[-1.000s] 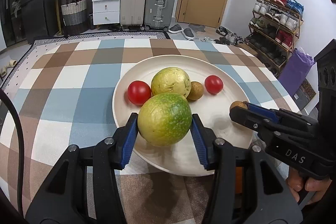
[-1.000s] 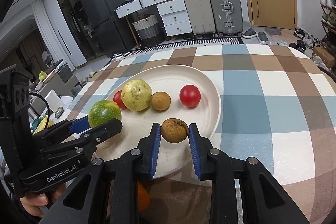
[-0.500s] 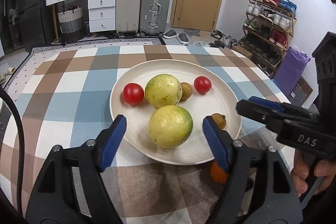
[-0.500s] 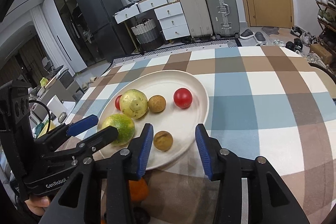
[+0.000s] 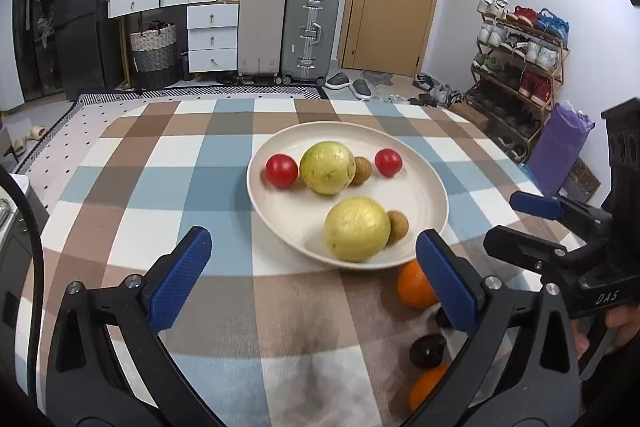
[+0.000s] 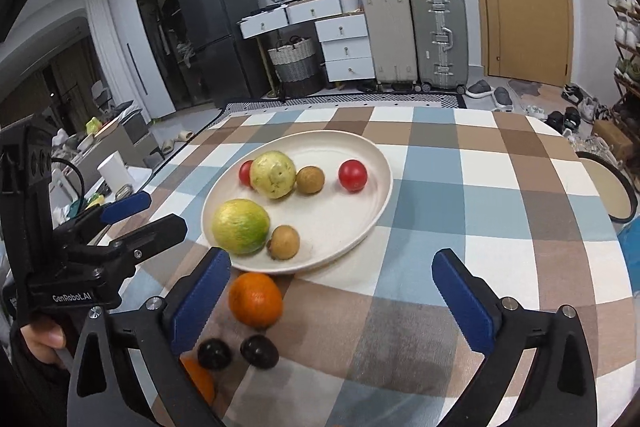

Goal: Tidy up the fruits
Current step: 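Withdraw both open tools toward the oranges and dark plums beside the plate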

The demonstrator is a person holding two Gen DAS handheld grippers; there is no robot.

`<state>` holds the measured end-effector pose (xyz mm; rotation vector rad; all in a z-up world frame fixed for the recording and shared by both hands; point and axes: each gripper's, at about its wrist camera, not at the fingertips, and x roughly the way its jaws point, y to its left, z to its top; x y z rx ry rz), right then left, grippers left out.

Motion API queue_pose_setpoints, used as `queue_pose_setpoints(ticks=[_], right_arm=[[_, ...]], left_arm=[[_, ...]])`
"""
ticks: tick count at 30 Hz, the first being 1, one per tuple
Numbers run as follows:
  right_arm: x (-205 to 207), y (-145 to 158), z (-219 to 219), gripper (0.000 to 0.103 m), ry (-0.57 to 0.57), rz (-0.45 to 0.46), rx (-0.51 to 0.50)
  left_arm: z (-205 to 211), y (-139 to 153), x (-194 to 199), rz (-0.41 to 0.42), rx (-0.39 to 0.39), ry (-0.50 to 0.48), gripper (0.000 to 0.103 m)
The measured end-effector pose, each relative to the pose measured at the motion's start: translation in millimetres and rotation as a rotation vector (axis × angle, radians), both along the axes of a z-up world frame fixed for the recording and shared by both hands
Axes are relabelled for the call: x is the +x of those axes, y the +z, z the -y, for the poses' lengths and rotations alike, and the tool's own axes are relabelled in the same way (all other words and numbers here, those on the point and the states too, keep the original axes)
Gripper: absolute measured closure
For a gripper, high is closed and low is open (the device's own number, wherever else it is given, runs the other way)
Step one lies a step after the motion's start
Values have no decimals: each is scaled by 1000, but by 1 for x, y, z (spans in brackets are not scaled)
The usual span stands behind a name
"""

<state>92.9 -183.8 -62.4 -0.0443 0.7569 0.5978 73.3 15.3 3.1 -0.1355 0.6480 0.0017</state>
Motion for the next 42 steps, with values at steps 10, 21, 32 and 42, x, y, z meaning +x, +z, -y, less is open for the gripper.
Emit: queue_pose_setpoints(ticks=[10, 21, 32, 42], right_arm=[[-13, -11, 0, 0, 47, -37, -60], [-23, -19, 3, 0, 94, -51, -87], [-31, -28, -3, 0, 128, -72, -152], [-36, -33, -13, 2, 163, -79, -196]], left_arm=[[5, -8, -33, -45, -8, 3, 1], [19, -7, -60, -66, -20, 19, 1], [35, -26, -72, -125, -49, -22, 1], [40, -30, -72, -128, -30, -38, 1]])
